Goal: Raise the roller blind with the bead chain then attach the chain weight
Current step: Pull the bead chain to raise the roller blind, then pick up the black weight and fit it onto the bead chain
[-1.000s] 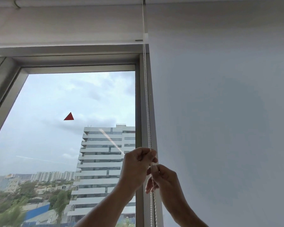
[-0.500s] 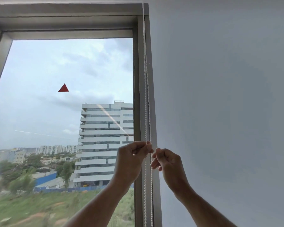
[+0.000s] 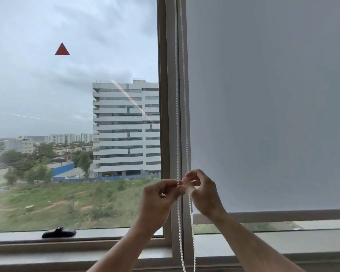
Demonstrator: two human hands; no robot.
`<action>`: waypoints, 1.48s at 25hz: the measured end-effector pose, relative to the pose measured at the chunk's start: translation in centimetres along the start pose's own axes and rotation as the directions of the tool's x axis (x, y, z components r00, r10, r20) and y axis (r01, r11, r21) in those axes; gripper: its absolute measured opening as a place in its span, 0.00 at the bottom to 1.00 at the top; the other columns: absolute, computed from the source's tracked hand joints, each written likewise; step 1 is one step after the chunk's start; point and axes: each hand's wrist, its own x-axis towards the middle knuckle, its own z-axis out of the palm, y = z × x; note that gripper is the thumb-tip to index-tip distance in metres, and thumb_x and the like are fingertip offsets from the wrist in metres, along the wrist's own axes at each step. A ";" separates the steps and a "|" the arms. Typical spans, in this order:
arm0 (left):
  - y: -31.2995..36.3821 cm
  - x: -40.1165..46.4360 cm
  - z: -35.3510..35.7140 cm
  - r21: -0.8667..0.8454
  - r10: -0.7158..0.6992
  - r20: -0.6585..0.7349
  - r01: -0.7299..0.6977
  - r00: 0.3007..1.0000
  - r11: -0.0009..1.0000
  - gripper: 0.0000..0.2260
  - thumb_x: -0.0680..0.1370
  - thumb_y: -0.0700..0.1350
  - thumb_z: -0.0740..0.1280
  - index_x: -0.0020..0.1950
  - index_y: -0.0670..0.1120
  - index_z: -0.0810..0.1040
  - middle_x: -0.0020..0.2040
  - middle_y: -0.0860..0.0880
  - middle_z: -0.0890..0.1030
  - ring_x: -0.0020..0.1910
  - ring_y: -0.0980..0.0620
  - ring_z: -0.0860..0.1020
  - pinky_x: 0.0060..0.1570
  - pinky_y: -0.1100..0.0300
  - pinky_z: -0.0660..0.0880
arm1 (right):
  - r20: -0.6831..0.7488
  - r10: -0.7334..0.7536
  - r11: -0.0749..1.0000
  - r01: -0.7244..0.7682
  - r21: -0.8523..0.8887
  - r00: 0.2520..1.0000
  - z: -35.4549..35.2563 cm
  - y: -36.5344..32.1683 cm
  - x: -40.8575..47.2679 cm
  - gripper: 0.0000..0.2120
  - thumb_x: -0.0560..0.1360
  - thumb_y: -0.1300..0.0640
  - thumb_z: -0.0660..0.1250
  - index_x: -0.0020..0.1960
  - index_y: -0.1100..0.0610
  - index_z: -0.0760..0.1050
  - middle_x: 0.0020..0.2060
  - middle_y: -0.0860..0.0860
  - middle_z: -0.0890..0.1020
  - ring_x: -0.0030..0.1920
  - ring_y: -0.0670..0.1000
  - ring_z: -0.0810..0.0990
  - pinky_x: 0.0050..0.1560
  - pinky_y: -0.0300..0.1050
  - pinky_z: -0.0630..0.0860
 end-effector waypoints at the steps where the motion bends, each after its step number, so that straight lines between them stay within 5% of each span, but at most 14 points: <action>1: -0.7 -0.7 0.1 0.009 -0.011 0.006 0.011 1.000 1.000 0.08 0.64 0.55 0.76 0.42 0.60 0.86 0.40 0.54 0.88 0.41 0.53 0.86 0.44 0.60 0.82 | 0.008 0.020 1.000 -0.020 0.002 1.000 0.3 0.6 -0.5 0.04 0.78 0.54 0.68 0.51 0.53 0.76 0.45 0.46 0.83 0.46 0.45 0.82 0.42 0.32 0.74; 4: -2.3 -2.7 0.4 0.019 -0.061 0.032 0.061 0.998 0.998 0.06 0.66 0.52 0.77 0.42 0.61 0.86 0.40 0.54 0.88 0.39 0.56 0.85 0.42 0.63 0.81 | 0.017 0.058 0.998 -0.058 0.009 0.998 1.0 2.2 -1.9 0.03 0.78 0.56 0.69 0.50 0.54 0.77 0.44 0.47 0.83 0.46 0.46 0.82 0.43 0.34 0.75; 8: -4.1 -5.3 1.0 0.022 -0.157 0.067 0.156 0.985 0.988 0.05 0.68 0.50 0.77 0.42 0.57 0.86 0.39 0.50 0.88 0.38 0.54 0.83 0.43 0.52 0.81 | 0.017 0.091 0.995 -0.092 0.029 0.996 1.4 4.0 -4.2 0.01 0.77 0.59 0.69 0.48 0.55 0.78 0.41 0.49 0.84 0.45 0.49 0.82 0.46 0.43 0.79; 12: -6.2 -8.5 1.8 0.058 -0.237 0.102 0.232 0.966 0.971 0.07 0.70 0.45 0.78 0.42 0.58 0.86 0.36 0.56 0.87 0.33 0.57 0.79 0.38 0.59 0.77 | -0.135 -0.049 0.998 0.041 -0.057 0.990 1.2 5.6 -7.2 0.04 0.76 0.63 0.70 0.46 0.56 0.79 0.42 0.49 0.83 0.44 0.47 0.80 0.48 0.35 0.75; 16: -7.9 -10.5 2.0 0.103 -0.294 0.123 0.283 0.948 0.954 0.09 0.70 0.43 0.78 0.41 0.58 0.86 0.40 0.57 0.88 0.37 0.57 0.83 0.44 0.45 0.80 | -0.192 -0.120 0.989 0.100 -0.113 0.974 0.7 8.2 -10.2 0.04 0.75 0.63 0.70 0.46 0.55 0.78 0.42 0.48 0.82 0.43 0.44 0.78 0.46 0.29 0.71; 25: -10.5 -13.3 2.5 0.164 -0.414 0.182 0.388 0.892 0.907 0.12 0.74 0.43 0.75 0.37 0.62 0.85 0.41 0.60 0.87 0.42 0.56 0.84 0.50 0.46 0.79 | -0.155 0.299 0.935 -0.322 -0.147 0.942 -0.2 19.4 -17.6 0.09 0.74 0.64 0.70 0.44 0.50 0.77 0.37 0.48 0.81 0.38 0.45 0.79 0.38 0.26 0.69; 27: -11.2 -14.0 2.6 0.196 -0.428 0.187 0.394 0.884 0.898 0.10 0.73 0.44 0.75 0.38 0.61 0.85 0.42 0.60 0.87 0.42 0.53 0.84 0.48 0.52 0.79 | -0.156 0.394 0.892 -0.417 -0.174 0.906 -0.5 21.6 -18.7 0.07 0.74 0.64 0.69 0.46 0.52 0.78 0.37 0.50 0.82 0.39 0.51 0.80 0.40 0.32 0.72; 31: -12.2 -15.5 2.6 0.261 -0.450 0.213 0.393 0.867 0.882 0.07 0.74 0.45 0.75 0.41 0.57 0.85 0.39 0.67 0.85 0.35 0.66 0.78 0.38 0.72 0.71 | -0.137 0.541 0.802 -0.558 -0.211 0.830 -0.5 24.9 -19.7 0.07 0.74 0.62 0.70 0.51 0.56 0.78 0.41 0.53 0.82 0.44 0.55 0.81 0.47 0.48 0.78; 37: -13.1 -16.7 2.2 0.296 -0.471 0.202 0.405 0.858 0.865 0.03 0.75 0.45 0.74 0.44 0.52 0.86 0.42 0.66 0.85 0.35 0.65 0.78 0.39 0.72 0.73 | -0.110 0.684 0.688 -0.688 -0.231 0.721 0.3 28.2 -18.5 0.19 0.73 0.59 0.72 0.63 0.59 0.74 0.50 0.53 0.80 0.51 0.56 0.80 0.55 0.50 0.76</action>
